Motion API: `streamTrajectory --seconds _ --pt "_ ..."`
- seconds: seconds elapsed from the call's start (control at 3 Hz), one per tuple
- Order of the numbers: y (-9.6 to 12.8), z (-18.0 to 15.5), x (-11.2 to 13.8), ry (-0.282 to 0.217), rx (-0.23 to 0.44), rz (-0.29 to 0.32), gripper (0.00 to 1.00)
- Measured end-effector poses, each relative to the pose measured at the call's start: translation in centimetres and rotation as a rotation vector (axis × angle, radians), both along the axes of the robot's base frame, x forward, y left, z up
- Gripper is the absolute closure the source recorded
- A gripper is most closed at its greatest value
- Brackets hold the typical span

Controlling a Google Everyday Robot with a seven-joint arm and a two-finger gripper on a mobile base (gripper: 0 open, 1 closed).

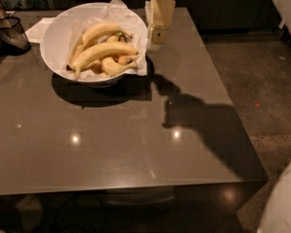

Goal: Pick banana from white bowl

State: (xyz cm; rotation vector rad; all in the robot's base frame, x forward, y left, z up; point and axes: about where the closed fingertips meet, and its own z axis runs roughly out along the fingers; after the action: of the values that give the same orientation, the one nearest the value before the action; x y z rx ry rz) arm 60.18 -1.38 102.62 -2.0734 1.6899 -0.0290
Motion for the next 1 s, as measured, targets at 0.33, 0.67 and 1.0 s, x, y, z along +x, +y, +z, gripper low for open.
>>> streamTrajectory --seconds 0.33,0.67,1.0 --pt "2.0 -0.8 1.9 0.026 0.031 0.051 0.00" --pt "4.4 -1.7 4.0 0.044 0.027 0.102 0.01" --pt "6.4 -2.7 5.7 0.055 0.020 0.134 0.15"
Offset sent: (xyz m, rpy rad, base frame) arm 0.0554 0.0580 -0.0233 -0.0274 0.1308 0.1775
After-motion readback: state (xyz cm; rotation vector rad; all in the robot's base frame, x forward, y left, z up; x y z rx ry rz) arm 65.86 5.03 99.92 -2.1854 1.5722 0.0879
